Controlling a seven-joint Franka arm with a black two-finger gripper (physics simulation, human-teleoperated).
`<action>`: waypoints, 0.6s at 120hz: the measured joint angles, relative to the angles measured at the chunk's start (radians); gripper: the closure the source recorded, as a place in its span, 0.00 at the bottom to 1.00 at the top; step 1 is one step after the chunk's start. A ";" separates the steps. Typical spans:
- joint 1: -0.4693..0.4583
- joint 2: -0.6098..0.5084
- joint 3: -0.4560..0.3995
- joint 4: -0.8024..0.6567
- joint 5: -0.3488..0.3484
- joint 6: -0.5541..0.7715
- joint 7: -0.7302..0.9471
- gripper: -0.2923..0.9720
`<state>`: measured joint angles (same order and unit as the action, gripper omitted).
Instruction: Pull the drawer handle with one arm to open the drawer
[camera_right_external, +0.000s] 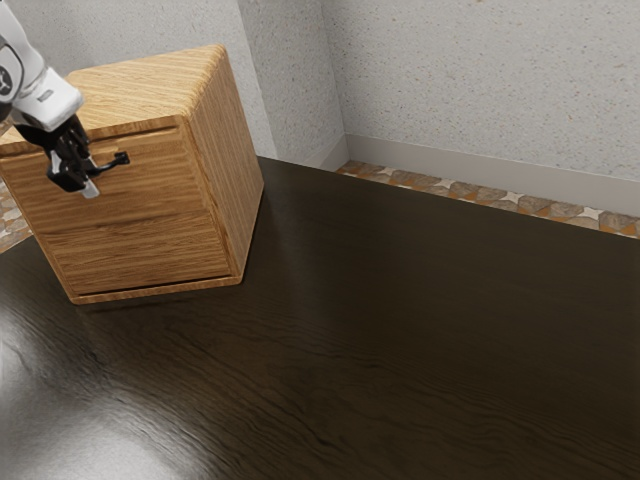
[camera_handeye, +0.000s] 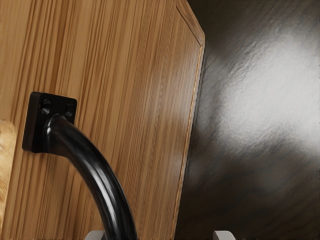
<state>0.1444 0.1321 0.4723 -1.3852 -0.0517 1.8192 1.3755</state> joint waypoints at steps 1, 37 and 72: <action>0.000 0.000 0.000 0.000 0.000 0.000 0.000 0.60; -0.008 -0.066 0.001 -0.064 0.008 0.001 0.000 0.63; -0.022 -0.109 0.001 -0.106 0.027 0.003 -0.001 0.64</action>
<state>0.1220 0.0228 0.4734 -1.4907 -0.0244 1.8227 1.3747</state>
